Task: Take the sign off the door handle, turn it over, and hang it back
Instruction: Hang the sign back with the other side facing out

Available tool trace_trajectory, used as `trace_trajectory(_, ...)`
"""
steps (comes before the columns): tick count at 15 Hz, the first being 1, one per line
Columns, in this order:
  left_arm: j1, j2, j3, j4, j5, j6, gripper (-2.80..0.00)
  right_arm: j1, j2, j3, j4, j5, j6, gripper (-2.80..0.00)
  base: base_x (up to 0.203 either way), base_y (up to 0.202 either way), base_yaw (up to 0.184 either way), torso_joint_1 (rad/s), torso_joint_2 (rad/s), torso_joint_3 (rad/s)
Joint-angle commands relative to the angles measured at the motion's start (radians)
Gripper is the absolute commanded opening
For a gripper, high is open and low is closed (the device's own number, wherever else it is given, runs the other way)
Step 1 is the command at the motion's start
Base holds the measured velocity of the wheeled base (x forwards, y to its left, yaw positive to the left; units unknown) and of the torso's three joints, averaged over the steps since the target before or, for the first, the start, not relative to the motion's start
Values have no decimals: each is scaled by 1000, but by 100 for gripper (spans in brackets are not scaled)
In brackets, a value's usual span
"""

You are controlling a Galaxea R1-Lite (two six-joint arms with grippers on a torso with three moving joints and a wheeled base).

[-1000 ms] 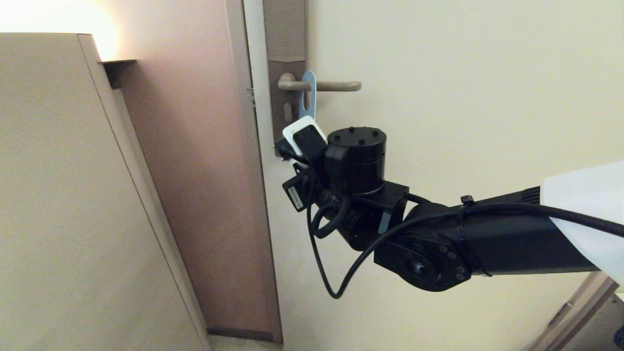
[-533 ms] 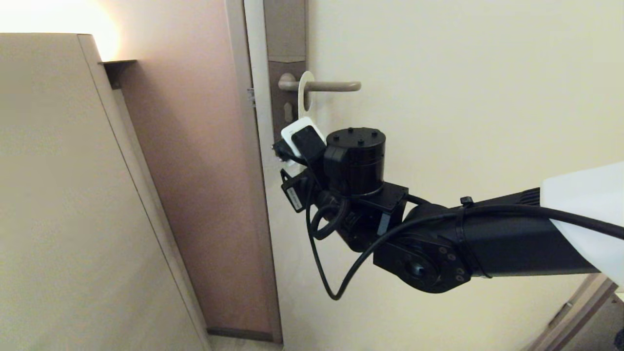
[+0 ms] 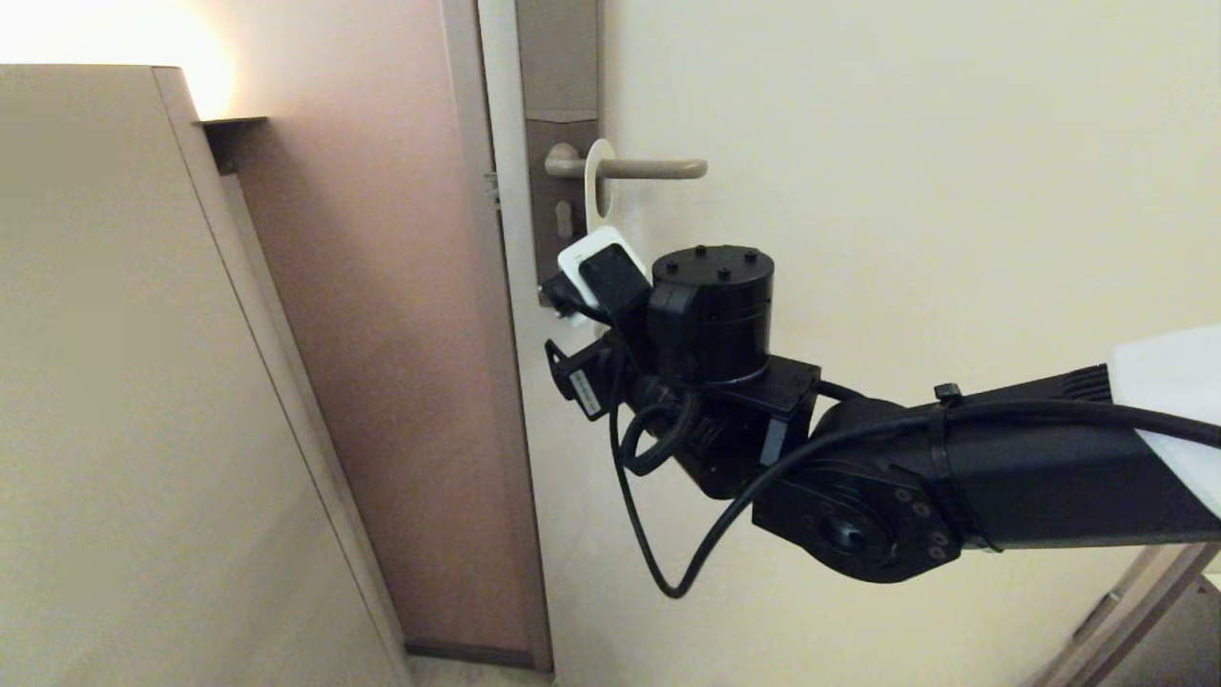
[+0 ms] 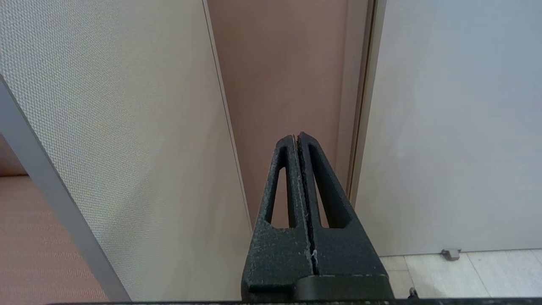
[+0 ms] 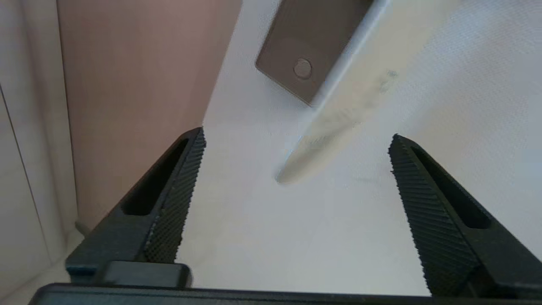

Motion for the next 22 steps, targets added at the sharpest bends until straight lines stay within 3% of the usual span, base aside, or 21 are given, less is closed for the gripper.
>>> trace_trajectory(1, 0, 2, 0, 0, 0, 0, -280, -1, -44, 27, -2, -2, -3, 0, 0, 0, 0, 0, 0, 0)
trace_trajectory(6, 0, 2, 0, 0, -2, 0, -280, -4, -86, 33, 1, -2, -6, 0, 0, 0, 0, 0, 0, 0)
trace_trajectory(8, 0, 2, 0, 0, 0, 0, -280, -5, -105, 51, 0, -2, -6, -280, 0, 0, 0, 0, 0, 0)
trace_trajectory(22, 0, 2, 0, 0, 0, 0, -280, -30, -194, 142, -5, -2, -6, -280, 0, 0, 0, 0, 0, 0)
